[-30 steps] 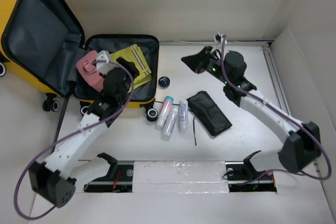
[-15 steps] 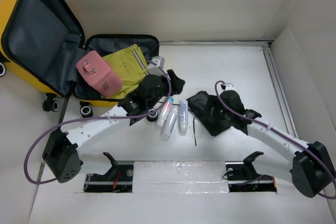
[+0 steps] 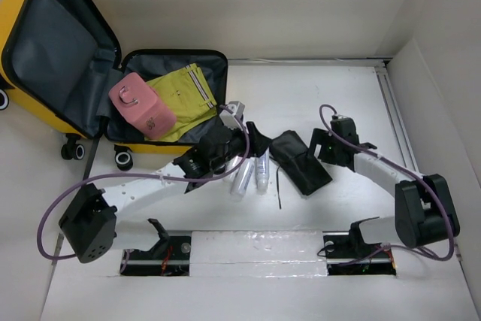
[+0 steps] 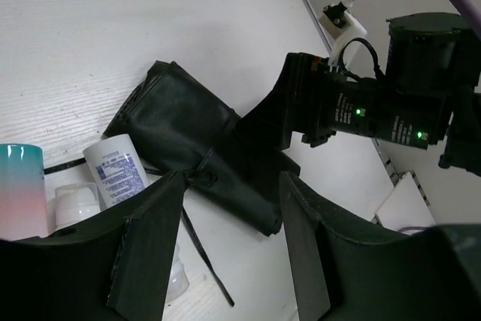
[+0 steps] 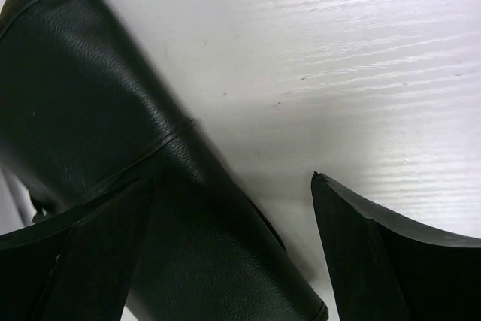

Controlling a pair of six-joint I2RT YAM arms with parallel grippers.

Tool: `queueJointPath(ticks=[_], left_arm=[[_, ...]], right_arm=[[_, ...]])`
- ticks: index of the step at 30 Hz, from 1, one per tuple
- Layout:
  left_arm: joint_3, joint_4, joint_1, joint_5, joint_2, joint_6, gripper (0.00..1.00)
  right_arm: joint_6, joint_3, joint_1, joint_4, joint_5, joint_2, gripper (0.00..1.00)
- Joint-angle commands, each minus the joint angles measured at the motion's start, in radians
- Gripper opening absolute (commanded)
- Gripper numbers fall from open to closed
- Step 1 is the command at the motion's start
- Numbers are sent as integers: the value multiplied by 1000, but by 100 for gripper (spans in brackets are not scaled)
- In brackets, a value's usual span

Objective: Pack the luggage

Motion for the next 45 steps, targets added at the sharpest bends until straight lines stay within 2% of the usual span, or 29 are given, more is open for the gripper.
queueJointPath(ticks=[1,3,5,6,7,10,11,14,19,21,25,31,33,37,42,45], left_arm=[[-19,81,-5,23,-52,15,49],[-19,81,-5,-2,-64,27,49],[-19,81,-5,-11,-78,36,49],[-28,81,-5,-11,-94,37,49],[-28,81,-5,-20,-109,37,49],[-39,81,-5,-31,-136,46,49],[-39,81,-5,-43,-137,46,49],[-39,61,-5,-52,-158,55,49],[-19,52,-5,-52,-158,64,49],[-10,52,4,-52,-167,64,49],[21,43,15,-71,-212,64,49],[41,34,24,-172,-356,64,49],[41,43,24,-224,-406,64,49],[32,14,24,-279,-517,53,50],[23,-29,24,-304,-603,44,50],[23,-61,24,-330,-603,44,50]], right_arm=[[-76,46,-36,52,-238,33,91],[-94,46,-67,52,-346,74,88],[-104,46,-82,52,-400,137,78],[-104,36,-91,69,-474,155,69],[-104,35,-105,81,-513,185,55],[-69,-19,-134,141,-589,194,29],[-59,-30,-145,150,-589,183,11],[-45,-49,-177,151,-526,86,0],[-12,11,-200,42,-437,-145,0],[-12,90,-190,8,-400,-236,0],[34,247,-115,-15,-380,-280,0],[129,462,85,184,-380,-148,0],[168,520,132,279,-391,-59,0],[206,701,247,361,-372,126,0],[296,882,295,476,-377,347,0],[346,966,320,509,-343,438,0]])
